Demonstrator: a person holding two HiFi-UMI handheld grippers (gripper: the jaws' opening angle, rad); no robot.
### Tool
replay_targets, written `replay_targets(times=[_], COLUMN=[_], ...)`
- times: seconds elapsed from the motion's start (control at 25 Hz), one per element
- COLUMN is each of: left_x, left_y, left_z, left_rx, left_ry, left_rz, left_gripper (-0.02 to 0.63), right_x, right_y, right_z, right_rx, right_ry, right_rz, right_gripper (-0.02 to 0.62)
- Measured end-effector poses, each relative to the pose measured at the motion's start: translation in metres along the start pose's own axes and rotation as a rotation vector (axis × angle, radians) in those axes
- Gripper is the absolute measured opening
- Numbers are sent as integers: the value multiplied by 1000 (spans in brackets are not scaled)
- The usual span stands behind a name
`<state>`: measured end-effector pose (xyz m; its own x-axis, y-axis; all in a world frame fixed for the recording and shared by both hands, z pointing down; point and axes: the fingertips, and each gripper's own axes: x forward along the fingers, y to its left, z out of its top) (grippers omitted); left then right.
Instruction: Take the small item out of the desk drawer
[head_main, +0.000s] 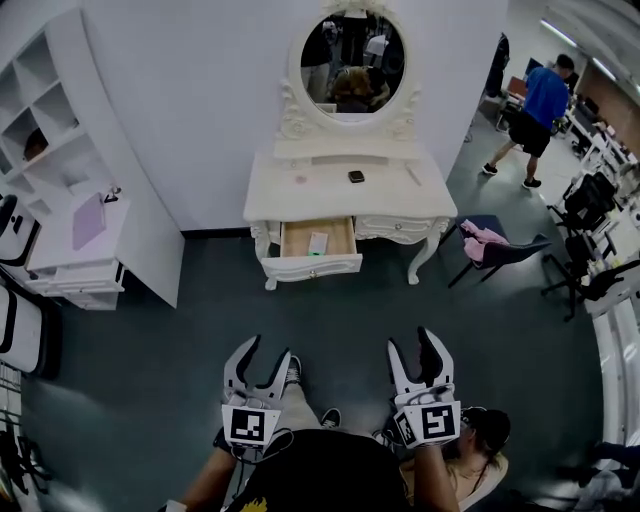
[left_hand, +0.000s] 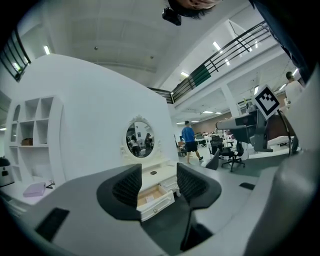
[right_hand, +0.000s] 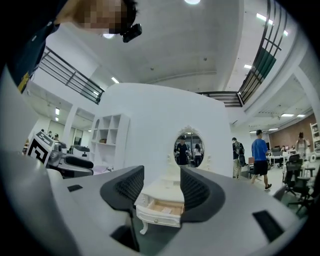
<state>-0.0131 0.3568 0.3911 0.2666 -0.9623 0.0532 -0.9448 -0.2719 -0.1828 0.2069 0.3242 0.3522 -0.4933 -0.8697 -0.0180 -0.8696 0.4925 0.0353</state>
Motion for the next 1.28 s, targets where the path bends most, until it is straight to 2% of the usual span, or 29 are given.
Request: replay_targets(times=[0.08, 0.16, 0.24, 0.4, 0.56, 0.76, 0.88, 1.04, 1.2, 1.28], left_x=[1, 2, 6, 14, 30, 70, 112, 170, 233, 270], left_y=[-4, -7, -5, 1, 4, 31, 57, 101, 150, 173], left_z=[2, 0, 2, -6, -3, -24, -34, -54, -94, -104], left_rx=[7, 25, 21, -6, -20, -69, -107, -140, -162, -175], left_ry=[-5, 14, -2, 27, -1, 57, 57, 89, 191, 160], left_rz=[-6, -11, 1, 18, 31, 35, 35, 38, 10, 6], left_gripper=[227, 227, 227, 227, 227, 227, 227, 227, 227, 227], right_x=[-4, -4, 0, 17, 39, 95, 144, 222, 304, 344], right_y=[-5, -14, -21, -20, -17, -17, -23, -21, -26, -34], right_z=[-2, -6, -12, -20, -27, -39, -49, -68, -93, -107], right_rx=[16, 42, 73, 103, 125, 151, 221, 244, 187, 174], right_ry=[2, 7, 14, 8, 31, 84, 129, 224, 312, 346], right_rz=[-4, -11, -16, 14, 47, 69, 41, 34, 21, 5], right_gripper=[271, 352, 447, 516, 517, 514, 500, 491, 485, 483])
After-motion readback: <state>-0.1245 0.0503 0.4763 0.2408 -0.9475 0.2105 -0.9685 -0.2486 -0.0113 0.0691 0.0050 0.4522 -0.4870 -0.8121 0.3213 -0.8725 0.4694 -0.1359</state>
